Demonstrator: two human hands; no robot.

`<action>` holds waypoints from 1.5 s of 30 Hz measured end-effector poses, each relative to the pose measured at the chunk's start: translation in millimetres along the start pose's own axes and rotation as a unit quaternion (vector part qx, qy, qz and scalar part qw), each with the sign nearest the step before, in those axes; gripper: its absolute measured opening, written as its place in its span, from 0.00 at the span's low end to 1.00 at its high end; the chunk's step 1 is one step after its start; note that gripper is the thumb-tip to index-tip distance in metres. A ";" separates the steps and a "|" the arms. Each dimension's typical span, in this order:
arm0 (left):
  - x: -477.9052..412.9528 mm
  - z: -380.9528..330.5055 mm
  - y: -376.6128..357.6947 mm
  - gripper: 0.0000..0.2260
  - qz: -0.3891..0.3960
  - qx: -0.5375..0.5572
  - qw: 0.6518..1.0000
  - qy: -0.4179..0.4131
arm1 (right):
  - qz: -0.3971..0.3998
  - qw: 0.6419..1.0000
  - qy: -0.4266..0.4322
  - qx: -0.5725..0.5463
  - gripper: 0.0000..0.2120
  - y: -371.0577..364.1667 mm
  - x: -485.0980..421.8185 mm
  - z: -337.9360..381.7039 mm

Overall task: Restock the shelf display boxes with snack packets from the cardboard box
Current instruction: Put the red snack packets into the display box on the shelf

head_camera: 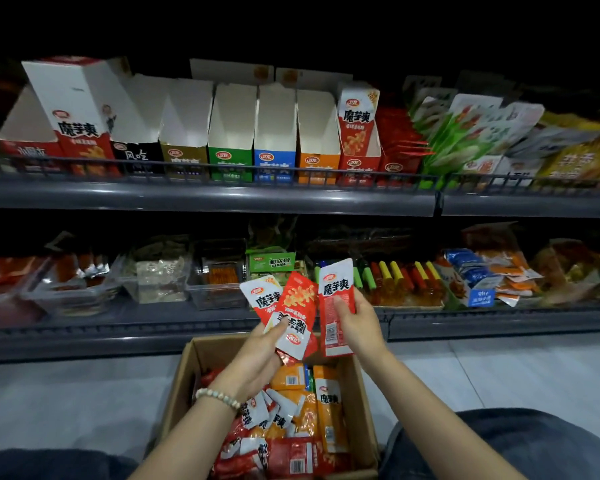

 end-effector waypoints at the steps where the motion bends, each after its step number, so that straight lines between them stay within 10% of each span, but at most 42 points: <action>1: -0.7 4.9 -4.4 0.13 0.011 0.003 1.000 0.008 | 0.020 0.999 0.009 0.029 0.18 -7.9 0.6 2.3; 5: -3.6 10.2 -24.6 0.14 0.053 0.014 0.998 0.015 | 0.114 0.985 0.007 0.131 0.31 -48.4 5.1 -0.9; 12: -4.6 3.8 -17.3 0.24 0.044 -0.072 0.996 0.004 | 0.156 0.972 0.021 0.177 0.19 -49.8 2.2 5.2; 17: 0.0 0.1 5.3 0.20 0.017 -0.108 0.992 0.057 | 0.111 0.955 0.064 0.268 0.32 -20.1 -4.6 21.5; 22: 9.2 -12.1 11.5 0.17 0.040 -0.127 0.987 0.094 | 0.212 0.975 -0.008 0.065 0.30 -22.5 -4.9 10.0; 31: 3.4 -11.8 14.6 0.21 -0.019 -0.105 0.994 0.035 | 0.016 0.983 -0.096 -0.153 0.08 -9.9 -4.5 -25.8; 45: -1.1 -30.0 8.3 0.15 -0.084 -0.090 0.992 -0.029 | 0.068 0.971 -0.118 -0.195 0.16 -24.5 9.9 -19.4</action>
Point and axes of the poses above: each hand's wrist, its own x-axis away from the middle knuckle, its own y-axis out of the back of the hand, z = x × y, the point moved 10 cm from there along -x, towards the middle knuckle, and after that the axes turned 9 degrees about z, right-handed, at the moved point
